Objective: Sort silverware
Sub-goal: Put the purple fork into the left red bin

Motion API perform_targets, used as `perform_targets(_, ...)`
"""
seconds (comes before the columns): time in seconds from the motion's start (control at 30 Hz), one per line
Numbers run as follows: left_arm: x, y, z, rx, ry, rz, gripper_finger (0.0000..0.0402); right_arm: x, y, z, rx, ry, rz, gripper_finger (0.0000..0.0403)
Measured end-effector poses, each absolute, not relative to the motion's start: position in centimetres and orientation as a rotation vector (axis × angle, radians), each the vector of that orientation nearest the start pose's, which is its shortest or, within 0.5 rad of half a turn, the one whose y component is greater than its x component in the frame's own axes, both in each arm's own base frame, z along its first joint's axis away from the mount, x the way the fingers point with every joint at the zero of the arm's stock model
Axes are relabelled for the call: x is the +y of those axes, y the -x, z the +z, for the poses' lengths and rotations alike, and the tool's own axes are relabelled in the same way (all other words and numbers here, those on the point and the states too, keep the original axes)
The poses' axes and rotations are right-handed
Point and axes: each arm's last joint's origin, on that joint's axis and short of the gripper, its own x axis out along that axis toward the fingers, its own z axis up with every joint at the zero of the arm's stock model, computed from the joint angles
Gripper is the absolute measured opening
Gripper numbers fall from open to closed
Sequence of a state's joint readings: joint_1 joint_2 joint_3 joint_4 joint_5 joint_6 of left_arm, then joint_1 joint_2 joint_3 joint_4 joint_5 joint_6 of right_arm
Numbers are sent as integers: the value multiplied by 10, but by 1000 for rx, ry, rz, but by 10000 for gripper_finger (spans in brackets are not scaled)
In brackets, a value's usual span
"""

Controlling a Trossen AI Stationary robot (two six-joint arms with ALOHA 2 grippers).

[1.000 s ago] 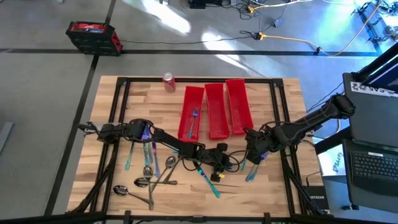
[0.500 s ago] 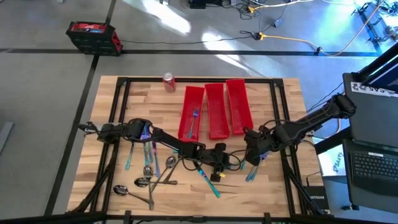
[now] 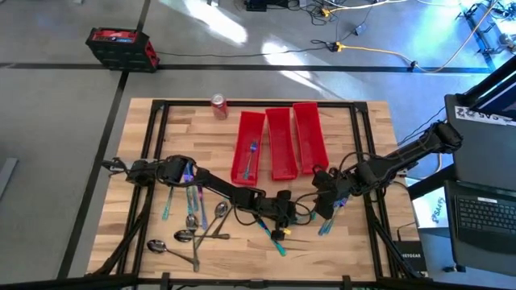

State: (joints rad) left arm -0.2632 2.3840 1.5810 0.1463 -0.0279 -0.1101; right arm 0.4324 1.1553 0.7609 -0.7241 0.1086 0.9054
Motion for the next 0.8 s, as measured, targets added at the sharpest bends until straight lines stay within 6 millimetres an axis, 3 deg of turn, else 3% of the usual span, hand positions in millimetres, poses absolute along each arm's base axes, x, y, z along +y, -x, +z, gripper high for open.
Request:
perform_targets(0.33, -149, -478, 90, 690, 107, -188, 48, 100, -178, 219, 1119, -494, -191, 163)
perform_targets(0.6, -171, -470, 89, 707, 106, -226, 48, 115, -168, 219, 1034, -603, -331, 163)
perform_targets(0.8, -186, -461, 87, 738, 27, -273, 48, 127, -165, 207, 1014, -661, -445, 163)
